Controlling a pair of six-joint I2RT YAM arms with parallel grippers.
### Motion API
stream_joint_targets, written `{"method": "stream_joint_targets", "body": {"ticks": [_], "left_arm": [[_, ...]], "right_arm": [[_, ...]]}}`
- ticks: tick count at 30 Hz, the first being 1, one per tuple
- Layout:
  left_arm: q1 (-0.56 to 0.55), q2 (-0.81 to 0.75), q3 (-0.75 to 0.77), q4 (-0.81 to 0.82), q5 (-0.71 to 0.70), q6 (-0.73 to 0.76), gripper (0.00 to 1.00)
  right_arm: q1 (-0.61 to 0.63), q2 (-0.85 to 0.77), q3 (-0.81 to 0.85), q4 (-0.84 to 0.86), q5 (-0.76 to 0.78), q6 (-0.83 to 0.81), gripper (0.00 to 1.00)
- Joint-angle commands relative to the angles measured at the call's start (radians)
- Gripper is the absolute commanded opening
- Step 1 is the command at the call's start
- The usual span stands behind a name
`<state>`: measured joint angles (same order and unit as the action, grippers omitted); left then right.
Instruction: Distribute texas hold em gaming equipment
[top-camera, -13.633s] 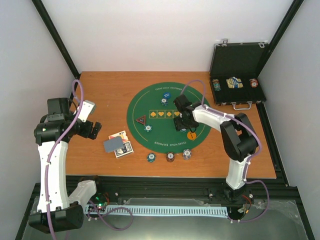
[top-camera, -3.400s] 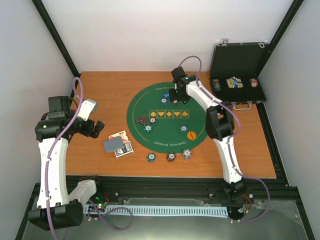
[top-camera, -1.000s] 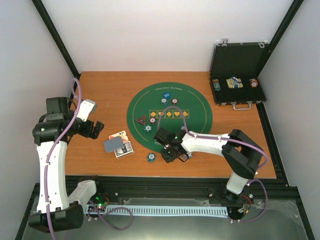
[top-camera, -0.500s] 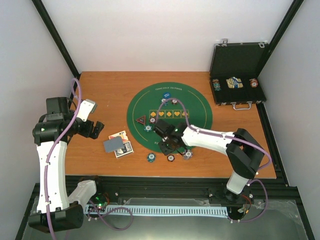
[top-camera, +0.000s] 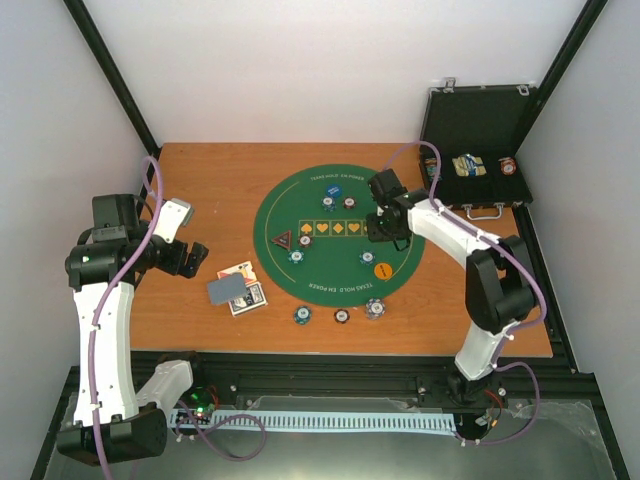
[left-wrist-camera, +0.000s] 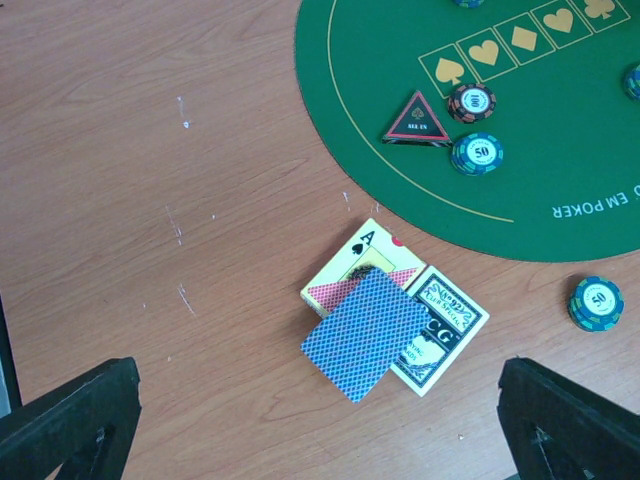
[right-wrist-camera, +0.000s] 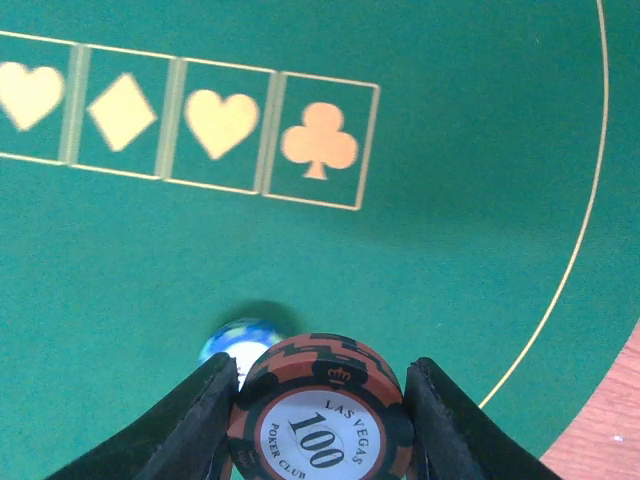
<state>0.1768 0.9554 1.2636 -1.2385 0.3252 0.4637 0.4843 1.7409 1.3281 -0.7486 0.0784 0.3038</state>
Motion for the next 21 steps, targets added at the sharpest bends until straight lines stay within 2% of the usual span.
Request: {"method": "stream_joint_targets", "body": {"ticks": [1, 10, 21], "left_arm": [[0.008, -0.001, 0.032, 0.0, 0.016, -0.012, 1.0], [0.008, -0.003, 0.034, -0.001, 0.024, -0.011, 1.0], [0.007, 0.0, 0.033, 0.004, 0.025, -0.008, 1.0]], "right_arm": [[-0.043, 0.082, 0.015, 0.018, -0.027, -0.008, 0.31], [-0.08, 0.189, 0.015, 0.059, -0.041, -0.004, 0.31], [-0.097, 0.211, -0.009, 0.065, -0.037, 0.001, 0.31]]}}
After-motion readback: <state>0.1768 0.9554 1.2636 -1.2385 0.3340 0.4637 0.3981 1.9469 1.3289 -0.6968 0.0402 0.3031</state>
